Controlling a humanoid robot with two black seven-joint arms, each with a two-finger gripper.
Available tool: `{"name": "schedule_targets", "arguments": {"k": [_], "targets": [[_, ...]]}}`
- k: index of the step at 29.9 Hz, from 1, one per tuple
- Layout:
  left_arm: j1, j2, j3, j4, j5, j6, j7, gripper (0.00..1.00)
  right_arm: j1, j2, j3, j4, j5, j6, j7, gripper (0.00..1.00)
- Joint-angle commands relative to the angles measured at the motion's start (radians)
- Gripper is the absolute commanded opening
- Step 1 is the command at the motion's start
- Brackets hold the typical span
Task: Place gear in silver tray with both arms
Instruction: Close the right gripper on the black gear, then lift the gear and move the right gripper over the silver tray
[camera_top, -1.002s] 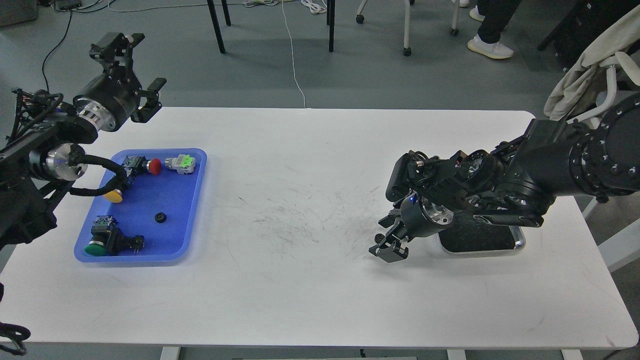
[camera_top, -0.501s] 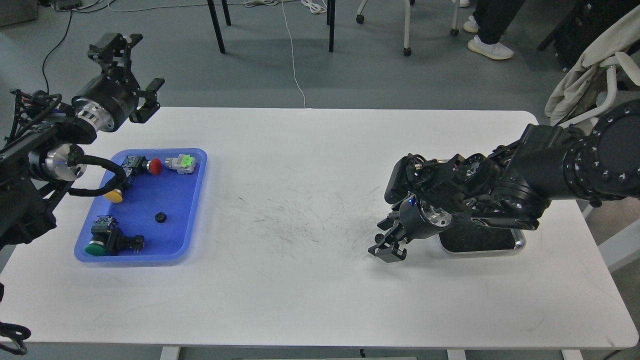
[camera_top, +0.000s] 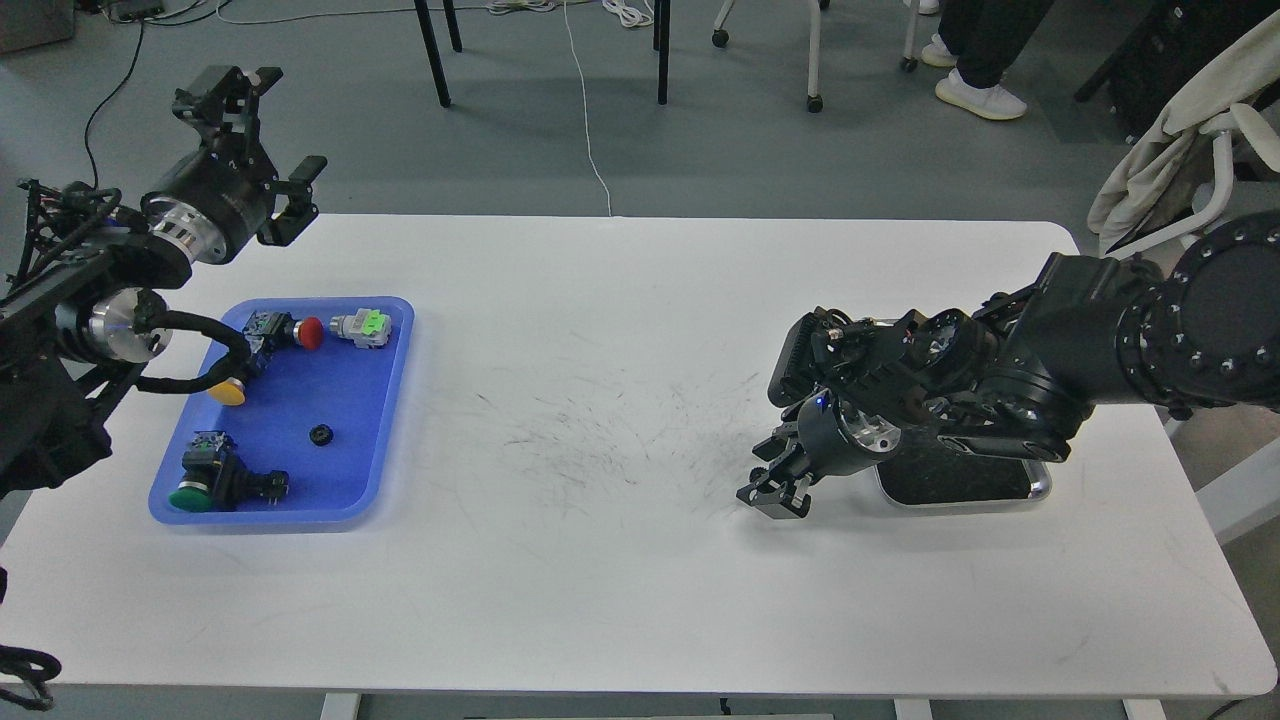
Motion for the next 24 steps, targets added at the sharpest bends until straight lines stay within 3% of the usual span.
{"name": "schedule_targets", "arguments": {"k": [1,10,24], "targets": [[0.001,0.000,0.000,0.000,0.000,0.000,0.000,0.96,0.001,0.001,0.000,0.001,-0.002,0.003,0.000,0.48],[0.002,-0.001,0.000,0.000,0.000,0.005,0.000,0.96,0.004,0.001,-0.002,0.002,-0.005,0.006,0.000,0.41],[0.012,-0.011,0.000,0.000,-0.001,0.008,0.000,0.96,0.016,0.001,-0.025,-0.002,-0.004,0.008,0.000,0.21]]}}
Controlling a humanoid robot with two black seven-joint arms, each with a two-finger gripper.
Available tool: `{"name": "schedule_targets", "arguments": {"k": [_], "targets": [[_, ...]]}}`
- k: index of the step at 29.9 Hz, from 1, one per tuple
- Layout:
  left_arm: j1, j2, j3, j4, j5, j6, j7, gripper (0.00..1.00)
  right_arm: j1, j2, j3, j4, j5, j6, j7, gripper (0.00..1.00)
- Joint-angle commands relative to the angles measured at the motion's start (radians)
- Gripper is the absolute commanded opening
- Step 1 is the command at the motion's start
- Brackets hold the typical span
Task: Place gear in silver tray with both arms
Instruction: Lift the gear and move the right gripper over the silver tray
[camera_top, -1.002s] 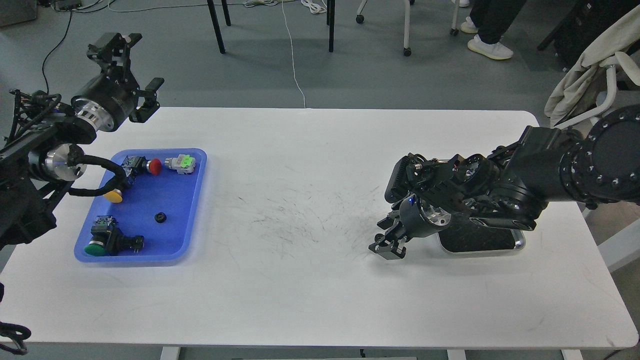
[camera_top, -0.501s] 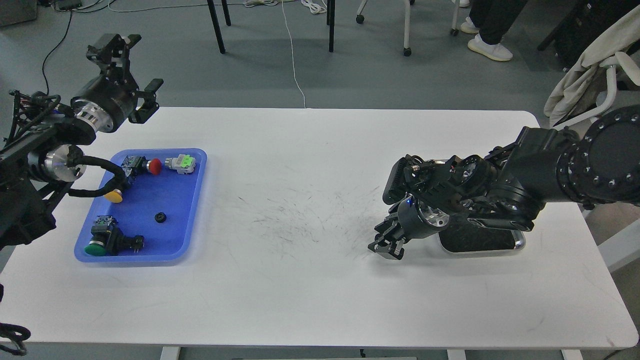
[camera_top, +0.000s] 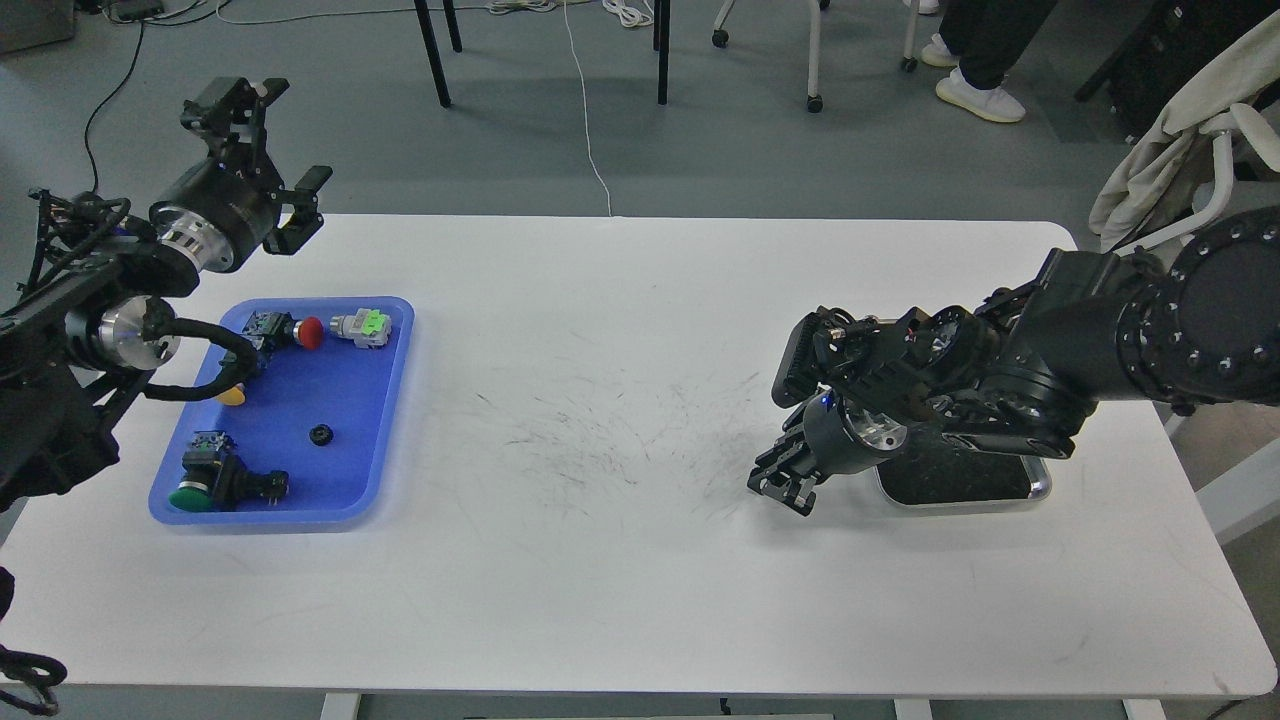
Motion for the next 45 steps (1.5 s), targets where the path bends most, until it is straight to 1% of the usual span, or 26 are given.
{"name": "schedule_targets", "arguments": {"k": [1,11,22,25,29,33,38,45], "targets": [[0.000,0.000,0.001,0.000,0.001,-0.001,0.000,0.96,0.005,0.000,0.000,-0.002,0.000,0.000,0.000,0.20],[0.002,0.001,0.001,0.000,0.001,0.001,0.000,0.96,0.015,-0.005,-0.002,-0.002,0.003,0.002,0.000,0.13],[0.003,0.001,0.003,0.002,0.001,0.001,0.000,0.96,0.032,-0.014,0.001,-0.004,0.014,0.014,0.000,0.11],[0.003,0.001,0.004,0.006,0.002,-0.001,0.002,0.96,0.048,-0.029,0.008,-0.028,0.018,0.016,0.000,0.11],[0.003,0.001,0.006,0.006,0.002,-0.001,0.000,0.96,0.052,-0.066,0.021,-0.099,0.037,0.031,0.000,0.10],[0.002,0.000,0.007,0.006,0.002,-0.001,0.002,0.96,0.055,-0.127,0.053,-0.143,0.066,0.037,0.000,0.10],[0.003,0.000,0.012,0.006,0.002,-0.001,0.002,0.96,0.057,-0.224,0.075,-0.151,0.072,0.039,0.000,0.10],[0.003,-0.002,0.014,0.006,0.004,0.001,0.002,0.96,0.038,-0.313,0.075,-0.154,0.069,0.045,0.000,0.10]]}}
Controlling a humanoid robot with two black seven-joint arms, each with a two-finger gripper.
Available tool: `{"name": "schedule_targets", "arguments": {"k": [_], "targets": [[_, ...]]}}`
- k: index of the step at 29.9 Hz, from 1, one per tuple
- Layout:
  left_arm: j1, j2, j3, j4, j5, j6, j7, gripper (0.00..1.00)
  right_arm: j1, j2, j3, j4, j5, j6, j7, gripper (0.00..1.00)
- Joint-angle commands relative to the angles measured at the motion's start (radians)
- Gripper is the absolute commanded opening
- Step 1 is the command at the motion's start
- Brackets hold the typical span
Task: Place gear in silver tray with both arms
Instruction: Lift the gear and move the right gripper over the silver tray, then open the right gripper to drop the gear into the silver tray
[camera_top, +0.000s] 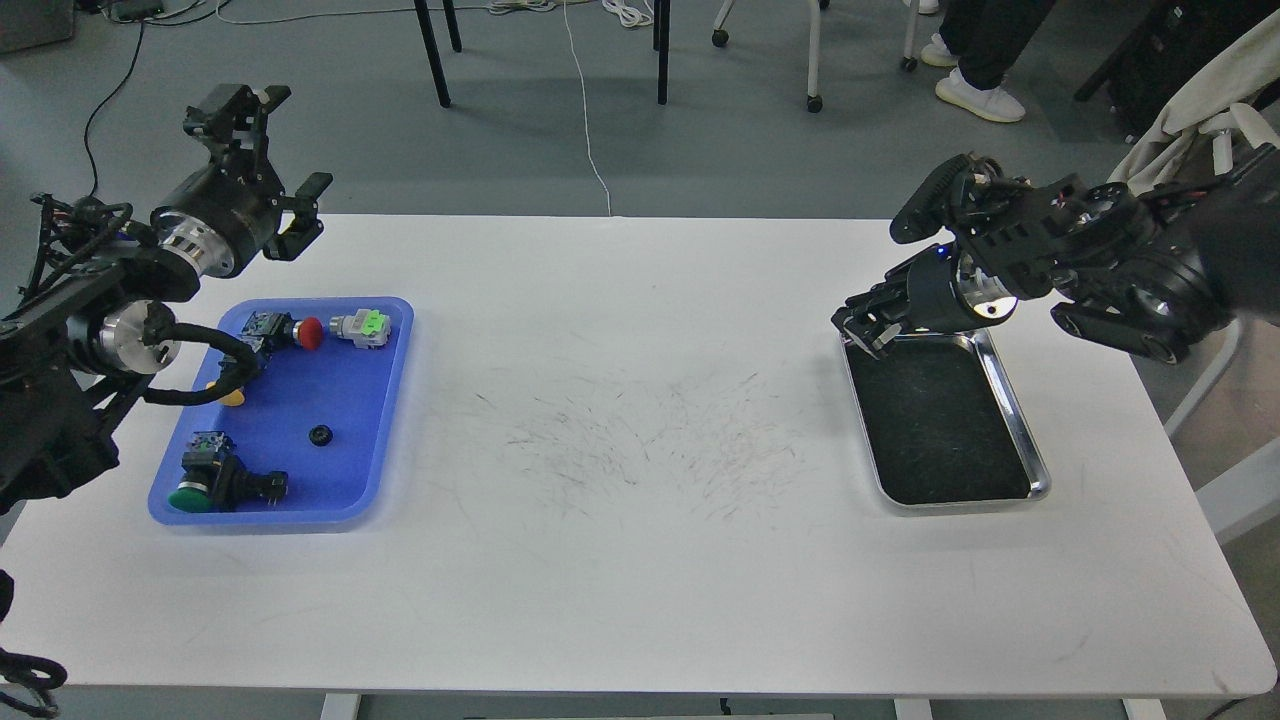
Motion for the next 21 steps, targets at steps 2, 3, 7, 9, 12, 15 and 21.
{"name": "schedule_targets", "arguments": {"k": [2,3,7,9,12,15,21], "targets": [[0.000,-0.002,0.000,-0.002,0.000,0.001,0.000,0.96,-0.020,-0.051,-0.005,-0.009,-0.005,0.000,0.000,0.10],[0.000,-0.002,0.000,-0.002,0.000,0.001,0.000,0.96,-0.032,-0.062,-0.006,-0.011,-0.005,0.000,0.000,0.11],[0.000,0.000,0.000,-0.002,0.000,0.001,0.000,0.96,-0.083,-0.074,-0.005,-0.046,-0.006,0.000,0.000,0.10],[0.000,0.000,0.000,-0.002,0.000,0.001,0.000,0.96,-0.115,-0.074,-0.002,-0.079,-0.003,0.000,0.000,0.11],[0.002,0.000,0.000,-0.002,0.000,0.001,0.000,0.96,-0.170,-0.074,0.001,-0.124,-0.003,0.000,0.000,0.11],[0.002,0.000,0.000,-0.002,0.000,0.001,0.000,0.96,-0.186,-0.068,0.006,-0.133,-0.002,0.000,0.000,0.10],[0.006,0.000,0.000,-0.002,0.000,0.001,0.000,0.96,-0.247,-0.062,0.012,-0.194,-0.002,0.000,0.000,0.11]]}}
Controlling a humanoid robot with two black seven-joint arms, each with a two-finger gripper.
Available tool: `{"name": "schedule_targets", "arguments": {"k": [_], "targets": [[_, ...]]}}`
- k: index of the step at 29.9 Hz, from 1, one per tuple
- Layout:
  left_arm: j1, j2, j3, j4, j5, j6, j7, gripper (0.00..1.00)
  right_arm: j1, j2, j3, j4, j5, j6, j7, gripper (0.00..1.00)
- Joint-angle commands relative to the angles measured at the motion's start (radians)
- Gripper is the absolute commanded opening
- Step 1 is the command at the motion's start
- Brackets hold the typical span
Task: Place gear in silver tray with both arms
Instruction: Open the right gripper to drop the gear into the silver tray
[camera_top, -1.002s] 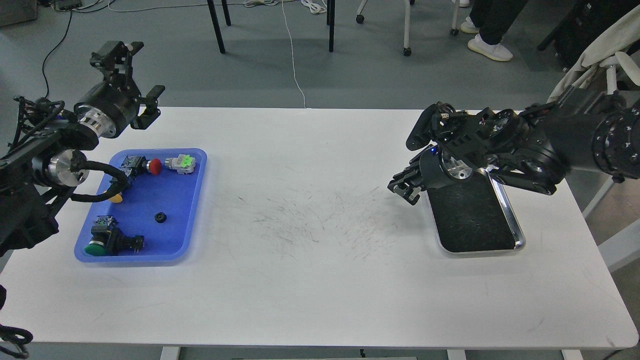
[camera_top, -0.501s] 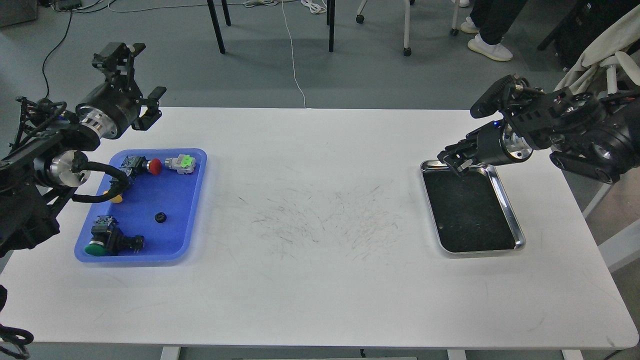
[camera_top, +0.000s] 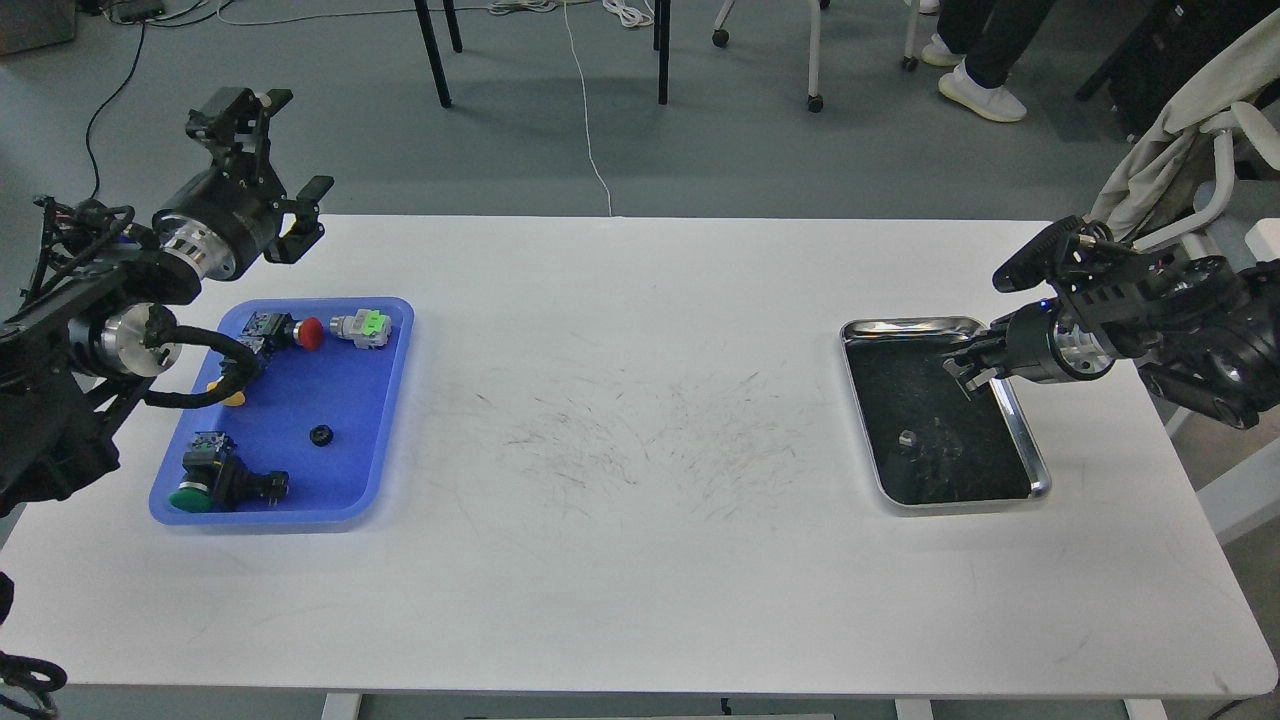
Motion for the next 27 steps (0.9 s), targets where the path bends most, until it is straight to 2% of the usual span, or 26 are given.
{"name": "schedule_targets", "arguments": {"k": [1,14,18,21,24,27], "targets": [[0.000,0.000,0.000,0.000,0.000,0.000,0.000,0.96,-0.046,0.008,0.006,-0.059,0.002,0.000,0.000,0.11],[0.008,0.001,-0.003,0.000,-0.002,0.003,0.000,0.96,-0.080,0.049,0.031,-0.099,0.002,0.000,0.000,0.15],[0.008,0.001,-0.003,0.000,-0.002,0.001,0.000,0.96,-0.082,0.051,0.060,-0.099,0.002,-0.003,0.000,0.22],[0.010,0.003,-0.003,0.000,-0.002,0.003,-0.002,0.96,-0.082,0.051,0.093,-0.101,0.002,-0.003,0.000,0.33],[0.010,0.005,-0.005,-0.001,-0.002,0.001,-0.002,0.96,-0.082,0.051,0.107,-0.099,0.003,-0.003,0.000,0.37],[0.010,0.005,-0.003,0.000,-0.002,0.001,-0.002,0.96,-0.080,0.051,0.109,-0.099,0.003,-0.003,0.000,0.48]]}}
